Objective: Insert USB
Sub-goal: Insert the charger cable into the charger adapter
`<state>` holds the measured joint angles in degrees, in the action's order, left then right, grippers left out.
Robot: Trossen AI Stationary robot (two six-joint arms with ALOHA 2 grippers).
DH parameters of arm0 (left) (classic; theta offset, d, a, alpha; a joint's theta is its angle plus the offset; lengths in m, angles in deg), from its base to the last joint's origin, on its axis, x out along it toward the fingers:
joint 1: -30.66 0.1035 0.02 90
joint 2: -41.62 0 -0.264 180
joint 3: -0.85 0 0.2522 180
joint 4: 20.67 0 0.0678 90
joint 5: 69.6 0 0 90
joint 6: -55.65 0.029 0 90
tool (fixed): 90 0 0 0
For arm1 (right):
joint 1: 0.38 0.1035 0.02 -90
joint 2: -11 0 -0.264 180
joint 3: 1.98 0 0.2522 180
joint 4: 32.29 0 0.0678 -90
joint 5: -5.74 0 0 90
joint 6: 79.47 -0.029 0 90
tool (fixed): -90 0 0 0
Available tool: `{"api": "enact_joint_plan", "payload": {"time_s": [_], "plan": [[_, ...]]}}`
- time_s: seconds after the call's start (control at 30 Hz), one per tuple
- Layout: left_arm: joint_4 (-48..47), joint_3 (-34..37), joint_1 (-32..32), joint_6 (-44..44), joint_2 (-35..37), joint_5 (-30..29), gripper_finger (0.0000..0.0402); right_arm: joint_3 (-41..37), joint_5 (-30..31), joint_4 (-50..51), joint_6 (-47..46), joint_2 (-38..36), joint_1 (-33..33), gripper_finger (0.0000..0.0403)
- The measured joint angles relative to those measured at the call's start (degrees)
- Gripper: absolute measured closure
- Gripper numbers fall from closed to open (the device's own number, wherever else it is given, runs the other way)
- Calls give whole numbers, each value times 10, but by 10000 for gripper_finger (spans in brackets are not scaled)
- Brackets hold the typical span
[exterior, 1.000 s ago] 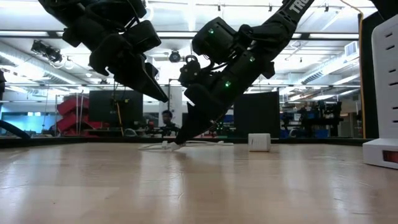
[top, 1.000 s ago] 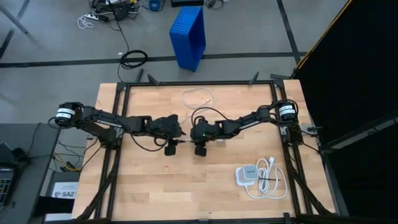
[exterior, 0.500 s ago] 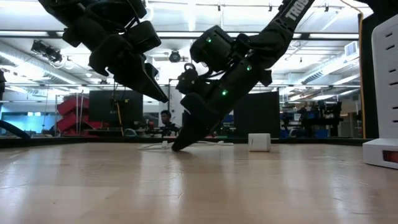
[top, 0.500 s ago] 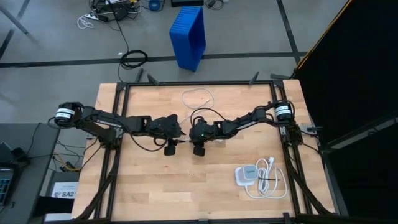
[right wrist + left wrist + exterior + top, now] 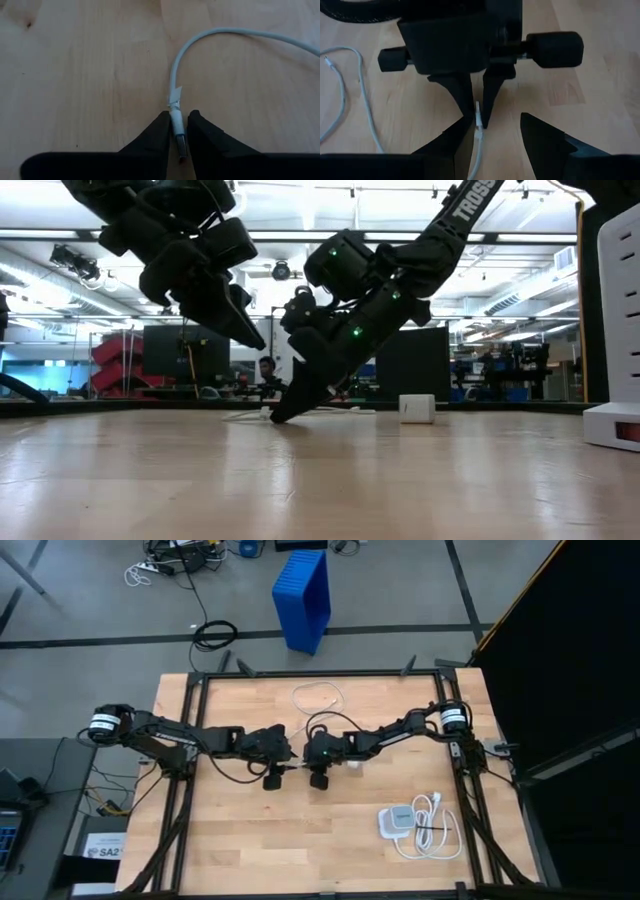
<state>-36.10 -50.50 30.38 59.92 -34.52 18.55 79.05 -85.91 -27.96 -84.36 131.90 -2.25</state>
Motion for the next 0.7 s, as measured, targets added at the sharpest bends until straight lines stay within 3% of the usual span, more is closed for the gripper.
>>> {"api": "enact_joint_plan", "payload": {"time_s": [0.43, 0.7], "plan": [[0, 0, 0, 0, 0, -1, 255, -1, -1, 7, 0, -3, 0, 284], [0, 0, 0, 0, 0, -1, 255, 0, -4, 18, -2, -3, 1, 283]]}}
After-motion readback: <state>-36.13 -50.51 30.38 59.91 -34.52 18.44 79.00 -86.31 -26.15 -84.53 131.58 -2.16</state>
